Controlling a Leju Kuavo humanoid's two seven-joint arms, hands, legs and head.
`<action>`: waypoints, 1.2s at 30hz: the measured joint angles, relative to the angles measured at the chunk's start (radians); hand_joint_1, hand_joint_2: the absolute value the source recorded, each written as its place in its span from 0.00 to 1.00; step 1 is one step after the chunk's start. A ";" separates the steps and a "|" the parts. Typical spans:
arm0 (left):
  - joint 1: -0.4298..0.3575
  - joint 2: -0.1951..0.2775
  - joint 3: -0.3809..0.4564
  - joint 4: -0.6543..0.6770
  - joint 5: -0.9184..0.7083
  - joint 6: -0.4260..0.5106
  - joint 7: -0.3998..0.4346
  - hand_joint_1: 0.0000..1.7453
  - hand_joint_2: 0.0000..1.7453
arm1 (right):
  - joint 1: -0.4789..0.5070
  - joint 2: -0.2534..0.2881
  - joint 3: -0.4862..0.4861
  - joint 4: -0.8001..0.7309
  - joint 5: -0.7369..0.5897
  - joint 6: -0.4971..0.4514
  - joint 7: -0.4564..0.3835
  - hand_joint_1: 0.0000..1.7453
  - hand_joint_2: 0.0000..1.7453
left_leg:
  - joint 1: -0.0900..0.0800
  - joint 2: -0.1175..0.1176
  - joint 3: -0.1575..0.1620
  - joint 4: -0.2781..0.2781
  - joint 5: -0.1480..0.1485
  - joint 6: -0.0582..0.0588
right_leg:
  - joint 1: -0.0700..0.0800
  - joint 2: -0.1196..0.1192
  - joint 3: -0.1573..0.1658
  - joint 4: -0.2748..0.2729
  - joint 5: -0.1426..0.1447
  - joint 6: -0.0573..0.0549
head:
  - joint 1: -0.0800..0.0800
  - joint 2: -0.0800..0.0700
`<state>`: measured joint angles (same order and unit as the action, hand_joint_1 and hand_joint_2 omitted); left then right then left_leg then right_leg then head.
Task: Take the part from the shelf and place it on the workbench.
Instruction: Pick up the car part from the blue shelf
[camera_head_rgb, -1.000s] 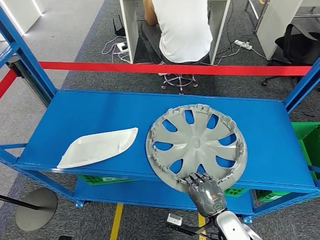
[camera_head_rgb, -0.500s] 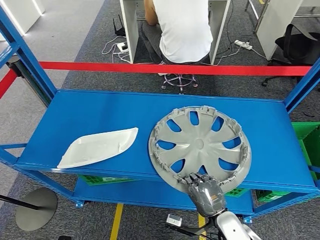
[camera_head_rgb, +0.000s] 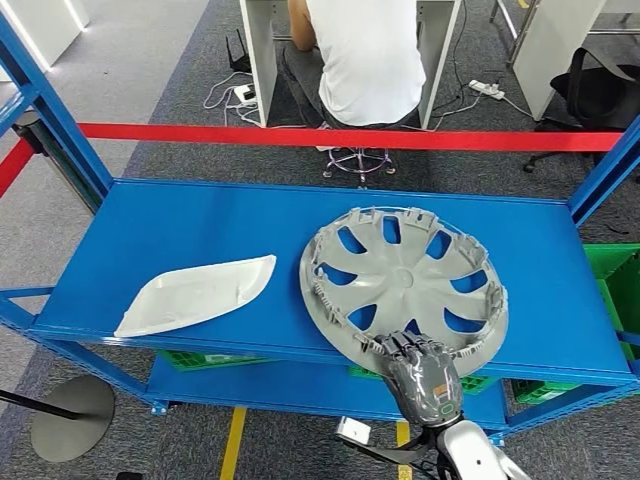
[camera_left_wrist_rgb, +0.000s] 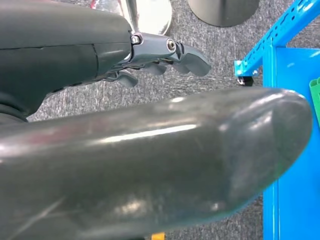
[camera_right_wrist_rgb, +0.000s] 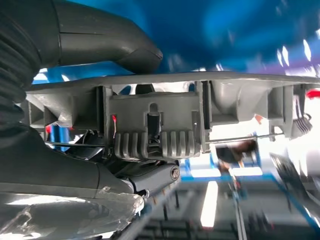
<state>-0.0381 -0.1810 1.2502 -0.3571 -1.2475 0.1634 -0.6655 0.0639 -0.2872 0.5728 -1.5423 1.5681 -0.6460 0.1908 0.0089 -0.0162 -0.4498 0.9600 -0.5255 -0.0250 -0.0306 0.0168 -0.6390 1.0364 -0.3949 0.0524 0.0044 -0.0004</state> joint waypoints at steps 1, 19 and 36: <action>0.000 0.000 0.000 0.000 0.000 0.003 0.000 0.00 0.00 | -0.003 -0.004 -0.005 -0.011 0.000 -0.010 -0.019 1.00 1.00 | 0.000 0.000 0.000 0.000 0.000 0.000 | 0.000 0.000 0.000 0.000 0.000 0.000 | 0.000 0.000; 0.000 -0.003 0.000 0.000 0.001 0.009 -0.001 0.00 0.00 | 0.039 0.049 -0.194 -0.117 0.000 -0.032 -0.311 1.00 1.00 | 0.000 0.000 0.000 0.000 0.000 0.000 | 0.000 0.000 0.000 0.000 0.000 0.000 | 0.000 0.000; 0.002 -0.004 -0.013 0.000 -0.057 0.074 0.039 0.00 0.00 | 0.044 0.056 -0.200 -0.117 0.000 -0.032 -0.292 1.00 1.00 | 0.000 0.000 0.000 0.000 0.000 0.000 | 0.000 0.000 0.000 0.000 0.000 0.000 | 0.000 0.000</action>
<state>-0.0356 -0.1847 1.2376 -0.3571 -1.3045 0.2378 -0.6264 0.1082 -0.2312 0.3733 -1.6590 1.5682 -0.6776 -0.1017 0.0090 -0.0162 -0.4499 0.9600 -0.5256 -0.0250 -0.0307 0.0167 -0.6391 1.0363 -0.3950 0.0524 0.0043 -0.0004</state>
